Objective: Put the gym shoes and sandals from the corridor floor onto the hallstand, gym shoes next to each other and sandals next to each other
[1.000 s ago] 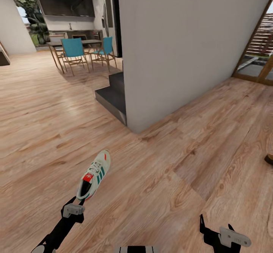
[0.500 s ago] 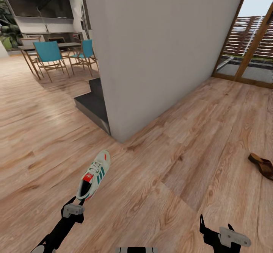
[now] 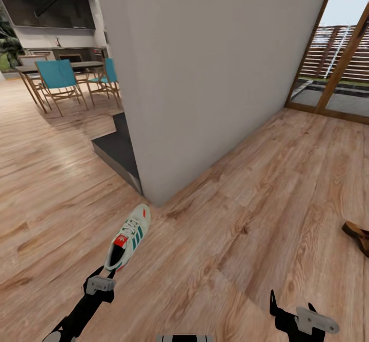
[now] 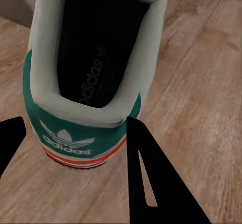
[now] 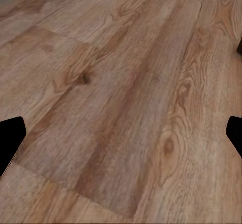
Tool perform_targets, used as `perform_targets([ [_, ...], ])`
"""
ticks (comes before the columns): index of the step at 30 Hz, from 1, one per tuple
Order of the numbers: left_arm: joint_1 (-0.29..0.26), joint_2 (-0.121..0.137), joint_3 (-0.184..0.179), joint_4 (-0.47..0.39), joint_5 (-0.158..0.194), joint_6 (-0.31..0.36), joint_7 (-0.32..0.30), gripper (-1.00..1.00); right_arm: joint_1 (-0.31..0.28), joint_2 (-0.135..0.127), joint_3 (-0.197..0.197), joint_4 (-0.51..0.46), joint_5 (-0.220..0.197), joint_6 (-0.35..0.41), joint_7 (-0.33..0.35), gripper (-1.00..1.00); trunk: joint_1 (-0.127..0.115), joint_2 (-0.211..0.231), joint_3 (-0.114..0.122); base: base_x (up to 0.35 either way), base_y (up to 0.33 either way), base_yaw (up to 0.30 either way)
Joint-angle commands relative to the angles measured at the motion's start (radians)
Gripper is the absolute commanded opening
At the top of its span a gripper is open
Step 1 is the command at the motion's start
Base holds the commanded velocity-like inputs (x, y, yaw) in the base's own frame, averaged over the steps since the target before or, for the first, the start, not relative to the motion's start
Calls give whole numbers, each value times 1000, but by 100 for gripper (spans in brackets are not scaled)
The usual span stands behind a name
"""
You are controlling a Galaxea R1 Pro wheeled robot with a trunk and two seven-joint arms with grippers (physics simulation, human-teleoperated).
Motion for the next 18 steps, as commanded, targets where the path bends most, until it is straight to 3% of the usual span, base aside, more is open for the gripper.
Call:
perform_targets([
  [1, -1, 0, 3, 0, 4, -1, -7, -100, 0, 1, 0, 0, 1, -2, -1, 100, 0, 0, 1, 322, -79, -2],
  [8, -1, -2, 3, 0, -15, -2, -8, -100, 0, 1, 0, 0, 1, -2, -1, 100, 0, 0, 12, 319, -87, -1],
  [18, -1, -6, 2, 0, -19, -4, -8, -100, 0, 0, 17, 0, 0, -2, -1, 100, 0, 0, 18, 81, -25, -79],
])
